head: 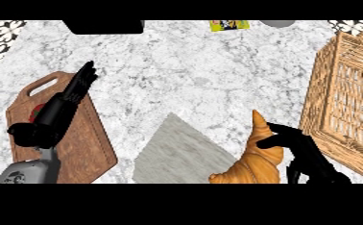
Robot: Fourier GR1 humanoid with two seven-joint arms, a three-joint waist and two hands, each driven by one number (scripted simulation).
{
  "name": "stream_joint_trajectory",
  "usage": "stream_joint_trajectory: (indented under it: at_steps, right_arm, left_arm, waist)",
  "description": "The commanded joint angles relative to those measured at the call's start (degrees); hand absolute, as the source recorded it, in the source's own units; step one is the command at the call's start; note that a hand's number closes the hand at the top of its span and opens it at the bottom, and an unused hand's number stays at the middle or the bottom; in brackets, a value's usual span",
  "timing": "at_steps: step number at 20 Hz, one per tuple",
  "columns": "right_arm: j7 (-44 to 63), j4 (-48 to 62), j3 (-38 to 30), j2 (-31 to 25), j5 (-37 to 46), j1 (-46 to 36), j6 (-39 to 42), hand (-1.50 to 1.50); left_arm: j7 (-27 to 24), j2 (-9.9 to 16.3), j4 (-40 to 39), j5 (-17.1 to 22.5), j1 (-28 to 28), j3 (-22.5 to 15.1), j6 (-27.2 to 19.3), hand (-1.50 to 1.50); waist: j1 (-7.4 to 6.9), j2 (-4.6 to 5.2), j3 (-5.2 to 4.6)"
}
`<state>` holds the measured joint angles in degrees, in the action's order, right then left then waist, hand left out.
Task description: Pick the croissant from the placemat and place it in the basket
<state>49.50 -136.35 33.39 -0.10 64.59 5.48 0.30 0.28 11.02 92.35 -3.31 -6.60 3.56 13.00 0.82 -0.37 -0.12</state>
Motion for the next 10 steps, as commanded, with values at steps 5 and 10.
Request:
stream_joint_trajectory:
  at_steps: [5,10]
  right_arm:
    - [11.3,-9.0,-12.1,-0.3,2.3,-15.3,13.6,1.50]
    - [9.5,-0.6,-29.7,-1.9,-4.7,-28.2,15.4,1.50]
  left_arm:
    - [1.5,-0.5,0.8,-0.8,-1.6,-0.8,-0.3,0.00]
    - [-0.9,-0.2,-2.1,-0.9,-2.5,-0.1,0.3,0.00]
  waist:
    - [-0.66,0.24,0.05]
    - [-0.91,0.43,0.10]
